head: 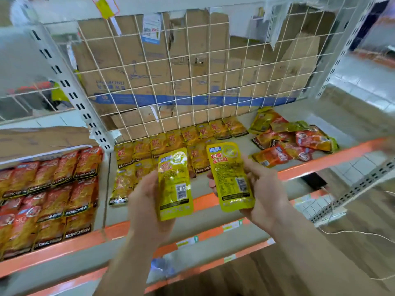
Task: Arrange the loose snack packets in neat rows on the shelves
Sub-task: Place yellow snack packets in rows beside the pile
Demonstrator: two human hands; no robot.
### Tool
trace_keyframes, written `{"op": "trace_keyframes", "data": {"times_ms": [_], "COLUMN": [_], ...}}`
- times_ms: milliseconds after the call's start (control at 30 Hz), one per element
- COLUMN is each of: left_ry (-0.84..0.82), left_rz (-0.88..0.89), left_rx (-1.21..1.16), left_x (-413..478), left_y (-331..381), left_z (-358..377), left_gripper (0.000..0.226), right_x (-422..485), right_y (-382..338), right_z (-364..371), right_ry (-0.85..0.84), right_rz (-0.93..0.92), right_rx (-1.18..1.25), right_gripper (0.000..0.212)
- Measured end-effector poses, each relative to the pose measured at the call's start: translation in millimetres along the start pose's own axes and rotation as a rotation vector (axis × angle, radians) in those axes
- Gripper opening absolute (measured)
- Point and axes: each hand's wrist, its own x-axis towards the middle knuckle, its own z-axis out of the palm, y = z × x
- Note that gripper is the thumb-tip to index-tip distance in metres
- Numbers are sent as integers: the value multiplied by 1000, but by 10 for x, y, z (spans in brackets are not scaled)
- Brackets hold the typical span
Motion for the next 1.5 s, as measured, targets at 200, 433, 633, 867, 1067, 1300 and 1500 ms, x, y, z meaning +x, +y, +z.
{"op": "trace_keyframes", "data": {"times_ms": [200,433,633,867,1067,1300,1500], "left_ry": [2,50,-22,-255,-436,-244,-49], "left_rz": [-3,-69,-122,-246,-204,-308,-129], "left_rx": [-195,-87,-77,-130,-125,37,61], "left_x": [9,128,338,643,969,1253,1314], "left_y": [-260,-356,-434,-477,-516,-608,-751], "left_z": [330,483,565,501,409,448,426], "left_gripper": [50,59,58,47,56,92,19], "right_x": [51,221,348,526,731,919,1375], "right_y": [-252,-337,-386,-489,-515,-561,-363], "right_z": [-364,-522,-655,-724,-776,-890,-1197], "right_ry": [-97,-89,-28,-30,-72,-125,-35], "right_rz": [107,173,191,198,144,53,44], "right_rx": [60,76,78,102,129,182,134], "right_gripper": [58,55,52,59,54,41,59]}}
